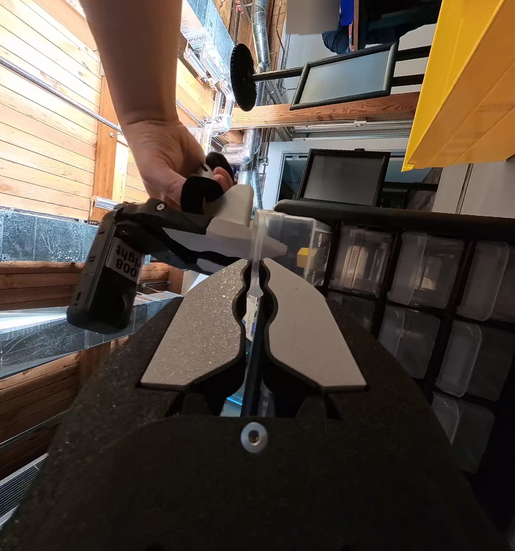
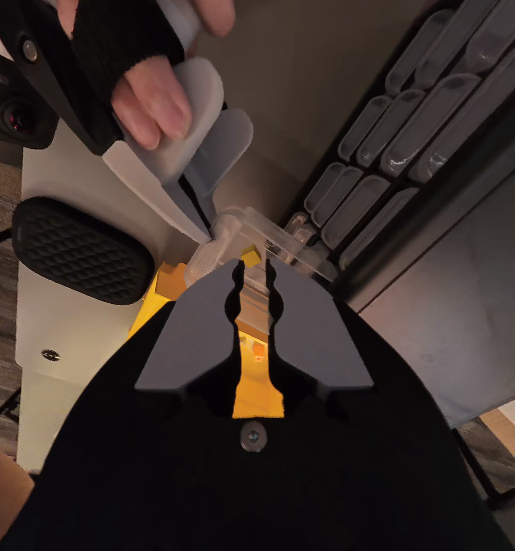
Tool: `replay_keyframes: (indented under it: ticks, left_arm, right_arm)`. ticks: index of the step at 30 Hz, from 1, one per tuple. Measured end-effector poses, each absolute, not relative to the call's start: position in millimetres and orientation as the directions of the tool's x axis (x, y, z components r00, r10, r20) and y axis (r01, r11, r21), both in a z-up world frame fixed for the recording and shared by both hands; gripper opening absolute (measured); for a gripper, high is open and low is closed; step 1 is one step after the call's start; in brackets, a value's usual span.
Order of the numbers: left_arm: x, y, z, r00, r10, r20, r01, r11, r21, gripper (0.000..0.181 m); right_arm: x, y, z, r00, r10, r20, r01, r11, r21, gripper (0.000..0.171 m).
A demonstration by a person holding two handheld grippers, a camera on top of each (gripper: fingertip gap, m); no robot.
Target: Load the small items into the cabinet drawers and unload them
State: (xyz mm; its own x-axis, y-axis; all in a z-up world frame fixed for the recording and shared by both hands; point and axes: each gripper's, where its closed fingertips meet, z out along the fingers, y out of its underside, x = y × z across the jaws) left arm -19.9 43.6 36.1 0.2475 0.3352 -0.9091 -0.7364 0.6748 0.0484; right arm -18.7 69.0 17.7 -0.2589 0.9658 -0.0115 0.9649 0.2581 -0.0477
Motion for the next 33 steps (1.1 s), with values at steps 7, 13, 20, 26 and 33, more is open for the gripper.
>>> replay_keyframes:
  ticks: [7, 13, 20, 26, 33]
  left_arm:
    - [-22.1, 37.7, 34.4, 0.254, 0.340, -0.906, -0.731, 0.681, 0.050, 0.004]
    - [-23.3, 34.1, 33.3, 0.252, 0.334, -0.908, -0.731, 0.681, 0.047, 0.004]
    - [-22.5, 33.3, 31.2, 0.251, 0.334, -0.908, -0.729, 0.683, 0.050, 0.005]
    - [-21.0, 32.0, 31.3, 0.249, 0.332, -0.910, -0.723, 0.689, 0.053, 0.005]
    - [-21.8, 31.2, 31.3, 0.246, 0.333, -0.911, -0.724, 0.687, 0.056, 0.005]
  right_arm:
    - [-18.6, 65.2, 11.1, -0.369, 0.929, 0.027, 0.929, 0.368, 0.027, 0.016]
    - [-19.3, 61.0, 7.3, -0.423, 0.906, 0.021, 0.906, 0.423, 0.029, 0.016]
    - [-19.2, 56.8, 6.0, -0.453, 0.892, -0.013, 0.892, 0.453, 0.003, 0.016]
    - [-16.0, 53.0, 0.6, -0.467, 0.882, -0.062, 0.884, 0.467, -0.013, 0.013]
    - [-18.2, 52.9, 0.1, -0.454, 0.889, -0.056, 0.891, 0.452, -0.037, 0.012]
